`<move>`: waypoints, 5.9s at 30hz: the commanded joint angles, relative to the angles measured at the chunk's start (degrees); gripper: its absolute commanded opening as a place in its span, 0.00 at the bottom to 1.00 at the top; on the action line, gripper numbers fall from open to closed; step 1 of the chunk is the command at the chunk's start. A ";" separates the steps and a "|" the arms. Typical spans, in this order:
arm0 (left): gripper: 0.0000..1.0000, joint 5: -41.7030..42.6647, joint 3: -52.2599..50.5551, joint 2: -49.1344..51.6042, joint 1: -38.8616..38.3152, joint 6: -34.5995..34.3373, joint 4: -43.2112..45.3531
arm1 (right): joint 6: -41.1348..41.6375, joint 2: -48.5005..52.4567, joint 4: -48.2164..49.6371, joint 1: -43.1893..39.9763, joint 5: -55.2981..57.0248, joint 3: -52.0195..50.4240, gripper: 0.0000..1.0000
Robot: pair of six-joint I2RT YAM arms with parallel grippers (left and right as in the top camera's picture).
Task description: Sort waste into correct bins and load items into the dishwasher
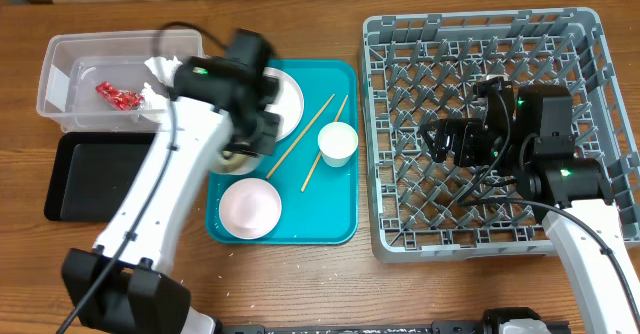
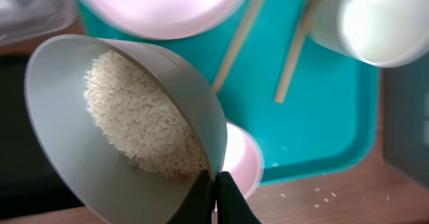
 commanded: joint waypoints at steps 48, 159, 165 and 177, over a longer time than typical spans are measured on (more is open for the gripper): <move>0.04 78.55 -15.15 -0.20 63.78 8.13 17.94 | 0.00 -0.02 0.00 -0.15 -0.50 1.36 1.00; 0.04 19.56 9.01 25.05 -5.42 16.06 18.62 | 0.48 -0.02 0.35 -0.15 -3.56 1.36 1.00; 0.04 69.26 21.66 24.41 9.75 23.52 2.99 | 11.85 7.04 20.83 2.34 -27.82 0.87 1.00; 0.04 83.34 21.59 24.44 14.08 25.53 -9.66 | 27.69 20.31 62.29 10.93 -40.65 0.87 1.00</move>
